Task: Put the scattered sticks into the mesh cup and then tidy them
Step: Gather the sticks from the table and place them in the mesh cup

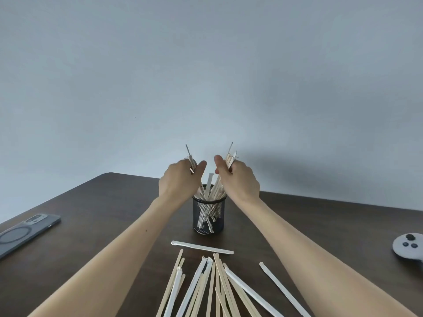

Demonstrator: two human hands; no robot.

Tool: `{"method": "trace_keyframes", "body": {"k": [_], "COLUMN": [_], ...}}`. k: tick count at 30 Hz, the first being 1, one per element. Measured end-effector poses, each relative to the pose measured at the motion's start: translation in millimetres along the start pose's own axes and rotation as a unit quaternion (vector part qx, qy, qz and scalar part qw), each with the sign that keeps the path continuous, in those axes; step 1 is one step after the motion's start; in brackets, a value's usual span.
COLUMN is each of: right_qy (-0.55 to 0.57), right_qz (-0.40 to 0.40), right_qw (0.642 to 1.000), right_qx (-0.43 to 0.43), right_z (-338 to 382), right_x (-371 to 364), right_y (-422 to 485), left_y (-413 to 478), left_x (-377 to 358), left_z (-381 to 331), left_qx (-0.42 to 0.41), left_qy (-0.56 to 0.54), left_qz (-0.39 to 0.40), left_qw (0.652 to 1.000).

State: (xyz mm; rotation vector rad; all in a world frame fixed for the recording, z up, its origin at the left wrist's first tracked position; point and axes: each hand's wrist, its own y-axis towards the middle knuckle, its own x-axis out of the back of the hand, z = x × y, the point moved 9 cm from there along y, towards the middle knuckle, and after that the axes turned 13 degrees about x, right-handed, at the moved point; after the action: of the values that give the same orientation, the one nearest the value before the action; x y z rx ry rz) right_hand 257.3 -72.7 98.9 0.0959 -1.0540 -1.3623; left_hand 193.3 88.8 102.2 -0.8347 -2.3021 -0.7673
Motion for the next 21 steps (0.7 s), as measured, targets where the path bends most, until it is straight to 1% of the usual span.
{"method": "trace_keyframes", "body": {"k": [2, 4, 7, 10, 12, 14, 17, 19, 21], "right_qy": [-0.018, -0.023, -0.011, -0.061, -0.081, -0.07, -0.051, -0.051, -0.072], "right_qz": [0.029, 0.05, 0.04, 0.075, 0.082, 0.061, 0.038, 0.049, 0.09], "right_qw": [0.999, 0.998, 0.999, 0.995, 0.993, 0.996, 0.998, 0.998, 0.993], "right_qx": [-0.006, -0.009, -0.016, -0.01, -0.007, -0.004, -0.004, -0.005, -0.008], "right_z": [-3, -1, 4, 9, 13, 16, 16, 14, 11], "right_x": [-5, -3, 5, -2, -1, 13, 36, 43, 40], "right_y": [1, 3, 4, -6, -15, -23, -44, -67, -98], "left_y": [-3, -3, -1, -4, -11, -21, -46, -68, -92], "left_x": [0, 7, 17, 5, 8, 28, 57, 62, 56], "left_z": [0, -3, -3, -2, 3, 10, 24, 36, 49], "left_qx": [0.007, 0.005, 0.013, 0.017, 0.043, 0.069, 0.067, 0.061, 0.062], "left_qy": [0.014, 0.001, -0.018, 0.035, 0.007, -0.05, -0.078, -0.071, -0.026], "left_qz": [0.0, -0.009, -0.018, 0.03, 0.042, 0.015, -0.026, -0.017, 0.013], "left_qw": [1.0, 1.0, 1.0, 0.999, 0.998, 0.996, 0.994, 0.995, 0.998]}}
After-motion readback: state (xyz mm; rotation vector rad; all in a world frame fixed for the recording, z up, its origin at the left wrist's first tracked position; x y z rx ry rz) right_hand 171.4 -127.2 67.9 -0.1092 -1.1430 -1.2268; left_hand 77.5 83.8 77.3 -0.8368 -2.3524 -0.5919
